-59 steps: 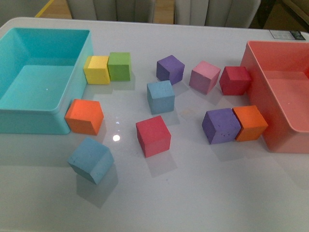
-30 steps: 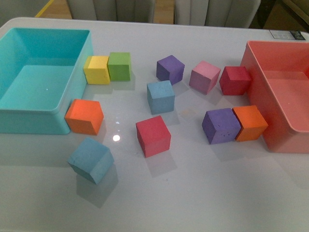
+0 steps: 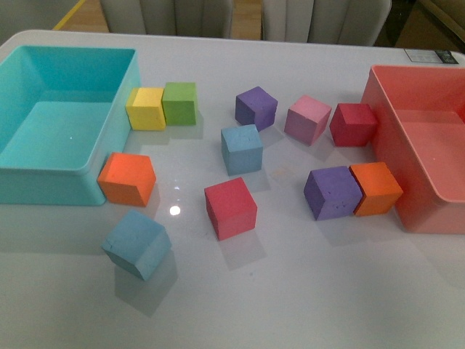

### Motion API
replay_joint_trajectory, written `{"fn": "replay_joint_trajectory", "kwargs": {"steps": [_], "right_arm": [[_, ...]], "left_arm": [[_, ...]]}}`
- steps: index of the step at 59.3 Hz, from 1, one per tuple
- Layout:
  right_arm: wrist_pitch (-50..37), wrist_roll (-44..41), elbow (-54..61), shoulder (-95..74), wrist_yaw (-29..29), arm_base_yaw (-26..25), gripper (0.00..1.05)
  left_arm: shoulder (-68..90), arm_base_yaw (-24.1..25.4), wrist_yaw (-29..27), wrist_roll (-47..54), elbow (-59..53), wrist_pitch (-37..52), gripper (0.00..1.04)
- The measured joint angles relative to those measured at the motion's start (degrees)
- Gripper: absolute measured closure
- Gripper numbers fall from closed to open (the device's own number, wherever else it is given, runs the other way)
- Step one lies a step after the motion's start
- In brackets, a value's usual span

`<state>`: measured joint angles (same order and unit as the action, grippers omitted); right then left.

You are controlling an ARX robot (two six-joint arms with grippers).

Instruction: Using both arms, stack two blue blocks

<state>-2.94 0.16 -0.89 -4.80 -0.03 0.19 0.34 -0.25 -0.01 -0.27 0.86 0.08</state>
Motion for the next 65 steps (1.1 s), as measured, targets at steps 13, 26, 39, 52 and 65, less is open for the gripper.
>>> {"fn": "replay_joint_trajectory", "kwargs": {"steps": [13,26,39,52,65], "right_arm": [[2.8,0.0,0.0,4.4,0.1,0.0,1.03],[2.9,0.0,0.0,4.5,0.1,0.0,0.83],[2.9,0.0,0.0,4.5,0.1,0.0,0.41],[2.9,0.0,0.0,4.5,0.2,0.0,0.08],[2.9,0.0,0.0,4.5,0.1,0.0,0.09]], "left_arm": [[0.0,0.0,0.0,0.0,0.0,0.0,0.09],[0.0,0.0,0.0,0.0,0.0,0.0,0.09],[8.0,1.7,7.2,-6.9,5.8,-15.3,0.09],[16.2,-2.3,4.6,-14.2,9.6,-23.3,0.09],[35.5,-14.9,-3.0,-13.1,13.6,-7.9,0.09]]}}
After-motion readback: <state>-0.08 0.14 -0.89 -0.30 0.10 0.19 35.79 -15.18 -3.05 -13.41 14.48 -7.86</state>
